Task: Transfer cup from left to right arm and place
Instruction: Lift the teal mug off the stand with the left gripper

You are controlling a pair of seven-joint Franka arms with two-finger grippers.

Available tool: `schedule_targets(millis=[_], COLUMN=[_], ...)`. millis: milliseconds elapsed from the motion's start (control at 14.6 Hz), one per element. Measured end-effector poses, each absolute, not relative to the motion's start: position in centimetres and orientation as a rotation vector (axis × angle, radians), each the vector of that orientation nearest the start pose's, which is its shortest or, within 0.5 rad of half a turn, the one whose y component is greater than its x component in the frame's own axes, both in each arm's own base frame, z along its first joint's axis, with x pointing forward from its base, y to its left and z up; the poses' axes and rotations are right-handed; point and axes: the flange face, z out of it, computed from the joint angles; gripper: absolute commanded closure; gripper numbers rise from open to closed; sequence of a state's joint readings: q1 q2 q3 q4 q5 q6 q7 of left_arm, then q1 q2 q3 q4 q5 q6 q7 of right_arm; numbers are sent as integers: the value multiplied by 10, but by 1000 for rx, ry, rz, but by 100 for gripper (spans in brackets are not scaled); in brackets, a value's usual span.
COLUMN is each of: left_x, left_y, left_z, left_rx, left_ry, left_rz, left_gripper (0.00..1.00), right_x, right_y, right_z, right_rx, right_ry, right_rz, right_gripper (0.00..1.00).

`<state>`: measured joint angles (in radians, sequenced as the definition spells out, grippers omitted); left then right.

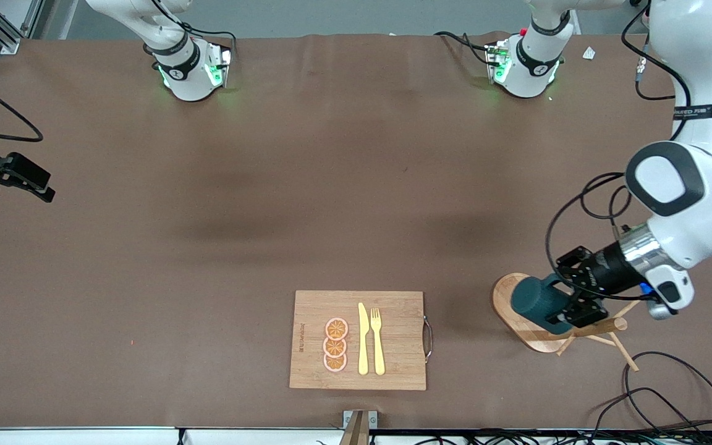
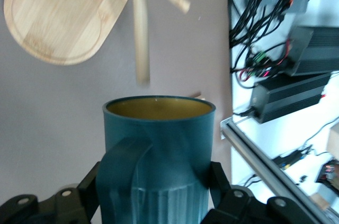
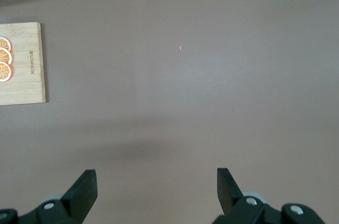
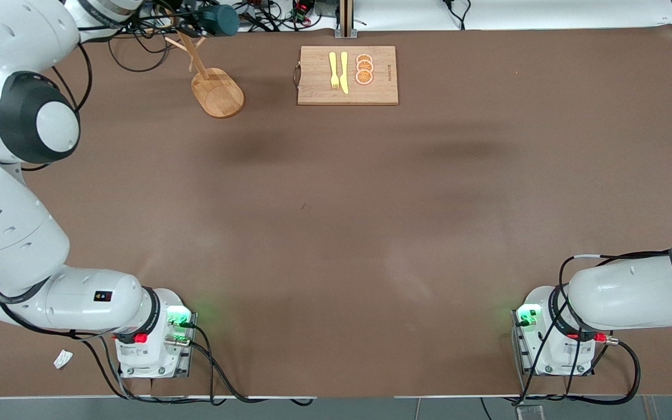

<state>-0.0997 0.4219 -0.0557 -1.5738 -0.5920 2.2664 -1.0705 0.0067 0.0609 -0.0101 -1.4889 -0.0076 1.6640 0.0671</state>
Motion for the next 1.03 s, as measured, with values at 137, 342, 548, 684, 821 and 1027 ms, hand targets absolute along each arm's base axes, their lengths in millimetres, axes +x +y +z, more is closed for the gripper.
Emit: schedule_targets(millis=[137,342,548,684,821,1027], left_x=[685,670,646,625,603,573], left_y=[-159,-219,-294,-353,-410,-474], left_z=[434,437,436,425,409,379], left_rx=[2119,2205,2351,2474,2548,2642], left_ry=[1501,1473,1420,1339,1254,1084], left_rz=[-121,-80,41,152,269,451], left_gripper=[29,29,29,29,29,29], right_x=[583,583,583,583,583,583], right_y=[-3,-3,-3,-3,-2,-2], right_z=[638,638,637,637,636,634], right_rx=[-3139,-3139,-3139,-3139,-3139,-3140], right_ry=[110,111,110,110,110,110], right_rz=[-180,-180,-179,-177,-175,-168], right_gripper=[0,0,0,0,0,0])
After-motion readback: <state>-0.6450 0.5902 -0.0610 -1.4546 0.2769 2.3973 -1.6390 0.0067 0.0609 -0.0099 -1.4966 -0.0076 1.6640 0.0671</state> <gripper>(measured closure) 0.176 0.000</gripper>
